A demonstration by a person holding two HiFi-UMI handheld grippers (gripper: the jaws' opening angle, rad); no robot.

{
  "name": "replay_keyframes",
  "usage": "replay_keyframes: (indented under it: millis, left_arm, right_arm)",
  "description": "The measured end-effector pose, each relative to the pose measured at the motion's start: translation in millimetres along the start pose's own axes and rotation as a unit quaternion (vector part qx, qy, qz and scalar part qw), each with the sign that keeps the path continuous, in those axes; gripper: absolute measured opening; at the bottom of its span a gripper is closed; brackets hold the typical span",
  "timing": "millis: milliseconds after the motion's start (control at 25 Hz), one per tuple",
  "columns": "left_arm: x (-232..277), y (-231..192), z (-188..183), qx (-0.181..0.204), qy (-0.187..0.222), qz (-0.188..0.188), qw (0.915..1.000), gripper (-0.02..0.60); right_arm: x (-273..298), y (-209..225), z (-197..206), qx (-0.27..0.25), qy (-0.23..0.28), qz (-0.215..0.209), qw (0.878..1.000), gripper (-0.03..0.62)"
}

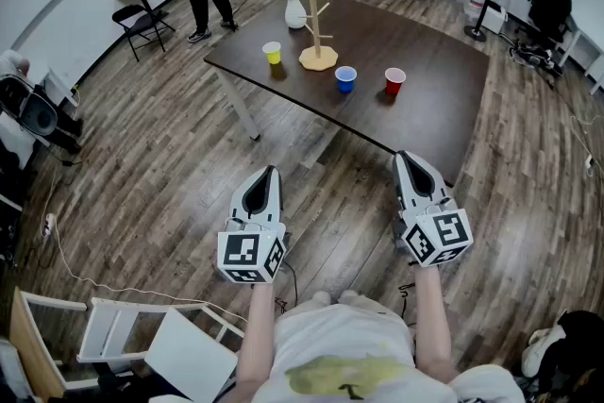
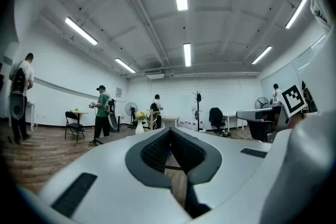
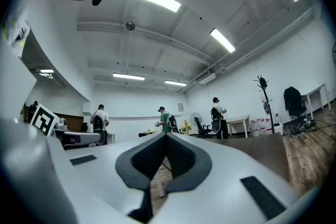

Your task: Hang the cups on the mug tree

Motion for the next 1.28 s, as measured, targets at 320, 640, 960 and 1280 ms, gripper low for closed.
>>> replay_keyframes:
  millis: [320,640,960,1280]
  left_arm:
    - [-0.7,7.6,0.1,-0.002,0.000,-0.002,1.0000,0.023]
    - [1.5,23.8,-1.7,-0.008,0.003,-0.008,0.9999,0.023]
    - [-3.6,41.5,6.6,-0.015,-0.009,-0.025,0.9995,0.023]
    - [18.3,45.0,11.0,-0.022,-0.026,-0.027,0.9990,0.023]
  right_arm:
    - [-4.6,8.6,-1.9,0.002,0.001,0.000,1.000,0.021]
    - [-6.6,20.1,-2.4,0.007,-0.003,-0.008,1.000,0.020]
    - [-3.7,30.2,4.1,0.015,-0.012,-0.025,1.000,0.021]
    - [17.8,46.5,10.7,0.029,-0.028,-0.035,0.999,0.021]
Point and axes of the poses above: the fingertips, and each gripper's own axes: x forward along the fingers, y to its right, z out of its underside, the point moved 9 cm from there along -x, backward along the fingers, and after that the axes turned 6 degrees about x, right-handed, at the moved point
